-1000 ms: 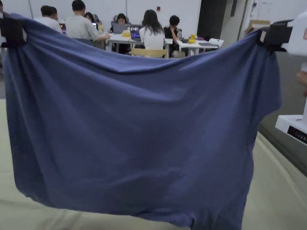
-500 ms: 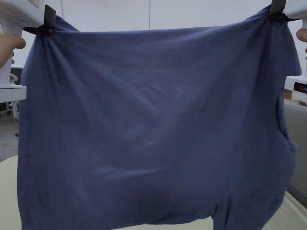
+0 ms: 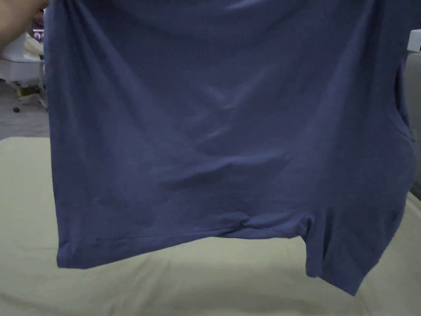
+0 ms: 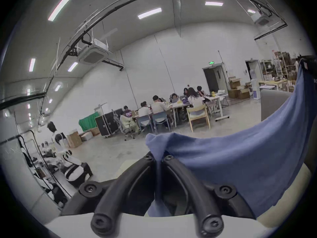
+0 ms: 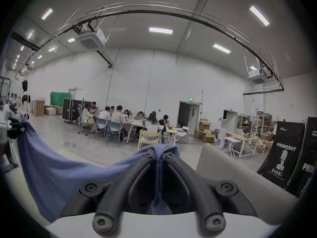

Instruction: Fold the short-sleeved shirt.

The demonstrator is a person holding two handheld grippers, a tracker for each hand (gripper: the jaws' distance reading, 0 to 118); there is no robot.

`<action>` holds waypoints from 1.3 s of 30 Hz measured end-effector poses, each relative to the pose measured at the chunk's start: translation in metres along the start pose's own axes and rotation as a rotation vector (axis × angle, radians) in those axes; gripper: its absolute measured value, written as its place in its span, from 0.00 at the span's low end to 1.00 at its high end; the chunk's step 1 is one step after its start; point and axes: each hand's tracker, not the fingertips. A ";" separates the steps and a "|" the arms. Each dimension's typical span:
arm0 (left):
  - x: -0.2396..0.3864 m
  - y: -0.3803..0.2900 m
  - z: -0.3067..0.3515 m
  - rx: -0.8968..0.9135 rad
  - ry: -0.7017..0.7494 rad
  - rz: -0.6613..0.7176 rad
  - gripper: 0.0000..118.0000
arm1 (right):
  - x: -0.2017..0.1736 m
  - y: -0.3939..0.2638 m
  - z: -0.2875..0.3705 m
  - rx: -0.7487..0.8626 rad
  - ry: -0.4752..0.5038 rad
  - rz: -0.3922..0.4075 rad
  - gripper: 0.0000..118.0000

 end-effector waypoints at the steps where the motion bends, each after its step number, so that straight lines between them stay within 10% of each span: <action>1: 0.007 -0.020 -0.011 -0.018 -0.033 0.025 0.04 | -0.003 -0.023 -0.002 -0.018 0.009 0.007 0.06; 17: 0.080 -0.185 -0.052 -0.284 -0.163 0.083 0.04 | -0.004 -0.219 -0.015 -0.286 0.050 -0.088 0.06; 39: 0.064 -0.360 0.286 -0.274 -0.238 0.084 0.04 | 0.039 -0.396 0.322 -0.443 0.132 -0.184 0.06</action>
